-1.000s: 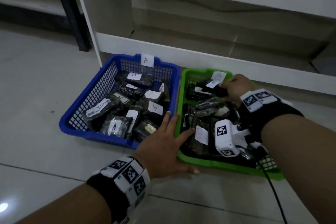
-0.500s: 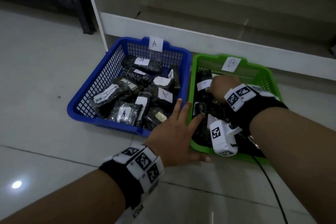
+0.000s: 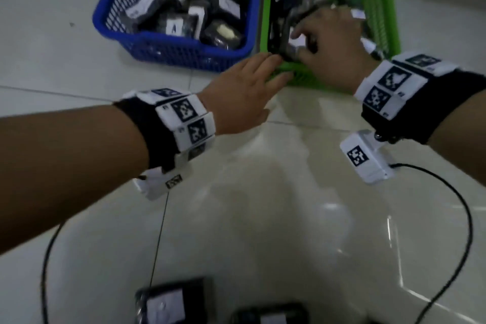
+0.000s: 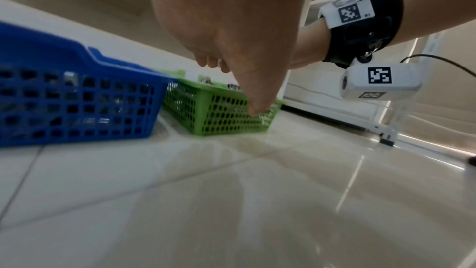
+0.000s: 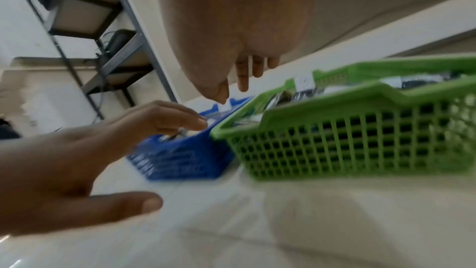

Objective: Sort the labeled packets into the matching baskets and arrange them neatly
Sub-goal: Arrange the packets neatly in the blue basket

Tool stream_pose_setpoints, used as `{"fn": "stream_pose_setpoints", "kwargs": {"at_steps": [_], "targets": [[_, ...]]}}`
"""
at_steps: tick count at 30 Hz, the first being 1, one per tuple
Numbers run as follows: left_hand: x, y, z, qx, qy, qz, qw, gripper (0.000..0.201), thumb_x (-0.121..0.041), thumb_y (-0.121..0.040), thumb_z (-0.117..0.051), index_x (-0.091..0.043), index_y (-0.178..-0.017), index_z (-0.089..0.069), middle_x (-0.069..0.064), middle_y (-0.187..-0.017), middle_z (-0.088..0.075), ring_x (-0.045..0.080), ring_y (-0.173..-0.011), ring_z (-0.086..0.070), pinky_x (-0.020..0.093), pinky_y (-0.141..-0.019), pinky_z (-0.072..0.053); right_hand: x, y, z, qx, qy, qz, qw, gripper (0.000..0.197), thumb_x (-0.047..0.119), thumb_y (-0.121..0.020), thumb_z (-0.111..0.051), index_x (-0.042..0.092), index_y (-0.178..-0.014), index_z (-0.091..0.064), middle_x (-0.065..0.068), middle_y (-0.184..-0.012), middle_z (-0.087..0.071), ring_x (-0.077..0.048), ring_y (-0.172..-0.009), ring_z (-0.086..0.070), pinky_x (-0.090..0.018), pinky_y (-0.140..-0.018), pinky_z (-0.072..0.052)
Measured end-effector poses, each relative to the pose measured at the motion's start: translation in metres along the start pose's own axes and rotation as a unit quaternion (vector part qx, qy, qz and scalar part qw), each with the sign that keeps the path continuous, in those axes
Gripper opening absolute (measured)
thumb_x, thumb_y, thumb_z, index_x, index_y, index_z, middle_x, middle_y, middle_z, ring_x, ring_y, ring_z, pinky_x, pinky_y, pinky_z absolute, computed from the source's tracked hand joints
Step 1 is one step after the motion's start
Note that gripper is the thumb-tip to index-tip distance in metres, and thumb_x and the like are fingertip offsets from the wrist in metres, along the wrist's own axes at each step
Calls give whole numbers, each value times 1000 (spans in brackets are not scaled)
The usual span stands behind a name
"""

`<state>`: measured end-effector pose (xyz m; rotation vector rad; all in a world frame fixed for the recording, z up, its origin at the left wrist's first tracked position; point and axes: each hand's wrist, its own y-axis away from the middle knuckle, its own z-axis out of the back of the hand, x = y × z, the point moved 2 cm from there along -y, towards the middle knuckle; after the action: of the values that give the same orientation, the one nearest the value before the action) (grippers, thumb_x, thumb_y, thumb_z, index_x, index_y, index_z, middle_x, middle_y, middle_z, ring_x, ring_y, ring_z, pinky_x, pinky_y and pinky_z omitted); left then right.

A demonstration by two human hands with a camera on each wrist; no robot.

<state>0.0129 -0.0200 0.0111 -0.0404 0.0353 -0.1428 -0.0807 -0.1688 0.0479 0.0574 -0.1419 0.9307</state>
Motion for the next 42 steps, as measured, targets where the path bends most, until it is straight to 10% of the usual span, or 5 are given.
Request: {"fn": "stream_pose_setpoints", "kwargs": {"at_steps": [7,16,27,35,42], "targets": [[-51,131,-25,189,66,-65,978,49,-49,-92,-41,-15,-126,-51,10,-123,-53,28,-103,-55,39,-85,-46,53,147,-53,179,-94,114,973,47,46,-80,-40,19,-114,-58,-9,-121,-52,-34,-114,-42,-44,-97,-35],[-82,242,-22,398,36,-74,914,87,-88,-63,-38,-21,-118,-37,-5,-111,-48,16,-95,-51,27,-74,-35,89,293,-89,416,10,352,839,88,80,-71,-48,16,-131,-40,-4,-124,-40,-23,-109,-41,-36,-94,-40],[-94,224,-32,467,51,-6,883,86,-50,-71,-71,-16,-133,-22,4,-120,-47,23,-98,-56,32,-75,-46,85,269,-91,452,-6,293,842,46,28,-83,-61,17,-120,-36,-5,-117,-36,-26,-89,-50,-38,-74,-44],[-51,153,-7,327,141,98,929,58,-36,-71,-71,-21,-96,-20,-4,-78,-42,15,-60,-44,26,-53,-33,39,190,-44,335,33,264,904,51,31,-85,-56,27,-132,-35,0,-113,-40,-21,-79,-49,-31,-63,-37],[1,69,43,136,113,147,973,54,-35,-72,-69,-17,-98,-25,-2,-83,-43,20,-63,-47,26,-54,-34,-2,101,23,186,63,202,960,53,32,-85,-55,26,-134,-36,2,-116,-51,-18,-84,-50,-31,-67,-42]]}}
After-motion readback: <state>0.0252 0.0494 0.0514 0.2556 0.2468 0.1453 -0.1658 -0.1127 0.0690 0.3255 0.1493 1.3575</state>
